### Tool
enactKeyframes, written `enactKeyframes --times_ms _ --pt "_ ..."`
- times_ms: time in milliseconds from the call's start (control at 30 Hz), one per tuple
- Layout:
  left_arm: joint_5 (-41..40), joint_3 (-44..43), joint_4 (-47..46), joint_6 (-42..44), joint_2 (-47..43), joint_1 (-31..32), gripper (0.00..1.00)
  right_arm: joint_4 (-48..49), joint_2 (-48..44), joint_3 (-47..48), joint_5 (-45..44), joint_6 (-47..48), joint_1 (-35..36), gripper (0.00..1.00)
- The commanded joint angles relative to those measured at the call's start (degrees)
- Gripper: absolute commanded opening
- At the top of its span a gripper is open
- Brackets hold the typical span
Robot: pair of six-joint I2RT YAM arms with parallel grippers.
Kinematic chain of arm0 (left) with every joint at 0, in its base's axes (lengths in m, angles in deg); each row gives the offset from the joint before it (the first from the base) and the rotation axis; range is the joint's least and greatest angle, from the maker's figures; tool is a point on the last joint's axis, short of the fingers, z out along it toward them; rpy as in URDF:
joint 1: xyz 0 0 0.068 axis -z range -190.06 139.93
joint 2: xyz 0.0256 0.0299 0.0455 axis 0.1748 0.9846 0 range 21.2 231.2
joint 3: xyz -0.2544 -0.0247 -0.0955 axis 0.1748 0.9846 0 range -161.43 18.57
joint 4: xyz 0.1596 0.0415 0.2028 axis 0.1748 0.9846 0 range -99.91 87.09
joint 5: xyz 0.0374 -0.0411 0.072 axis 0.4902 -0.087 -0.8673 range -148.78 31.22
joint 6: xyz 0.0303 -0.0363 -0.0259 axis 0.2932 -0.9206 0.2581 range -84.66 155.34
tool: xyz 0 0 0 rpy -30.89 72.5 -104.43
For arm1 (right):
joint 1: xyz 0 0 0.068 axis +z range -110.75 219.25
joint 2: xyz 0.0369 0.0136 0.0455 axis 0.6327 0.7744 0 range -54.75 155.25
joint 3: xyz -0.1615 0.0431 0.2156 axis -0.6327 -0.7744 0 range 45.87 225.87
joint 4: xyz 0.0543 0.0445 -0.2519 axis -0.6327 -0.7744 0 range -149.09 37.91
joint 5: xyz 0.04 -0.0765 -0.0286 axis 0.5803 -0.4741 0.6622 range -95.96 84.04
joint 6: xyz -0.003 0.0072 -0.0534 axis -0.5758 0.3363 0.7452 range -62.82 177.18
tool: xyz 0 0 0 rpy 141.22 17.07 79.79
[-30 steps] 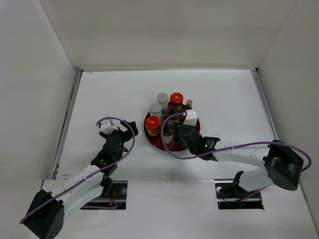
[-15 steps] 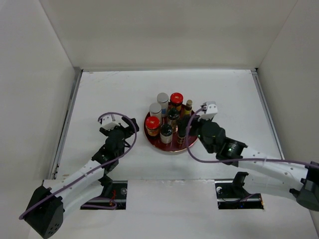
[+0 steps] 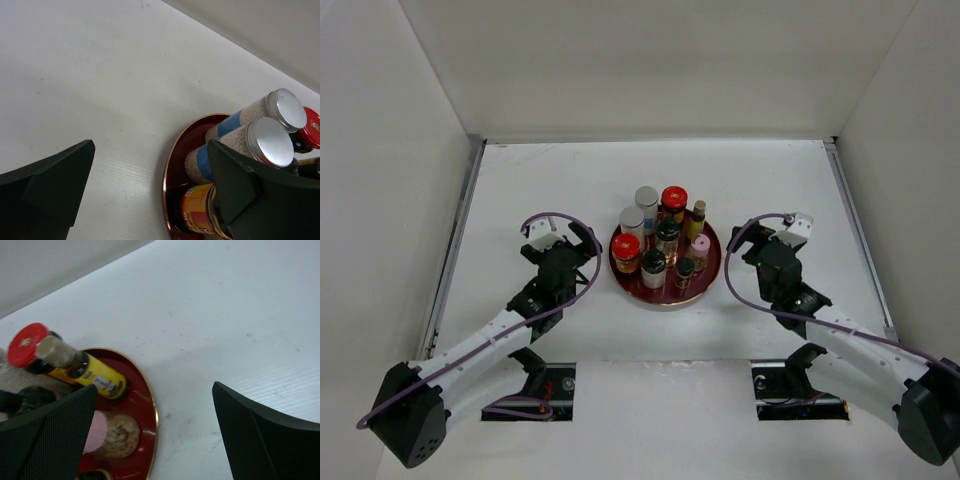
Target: Organize the condiment bottles
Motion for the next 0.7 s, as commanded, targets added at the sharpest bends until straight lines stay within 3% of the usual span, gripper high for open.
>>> enactKeyframes --times_ms 0,667 --pt "-3.3 -3.0 1.0 1.4 -0.3 0.7 1.0 3.6 0.1 0.0 -1.1 -3.7 -1.5 1.0" --pt "-3.9 -0.7 -1.8 1.8 0.5 0.8 1.0 4.3 2.8 0.4 -0.6 -3.3 -1.1 1.0"
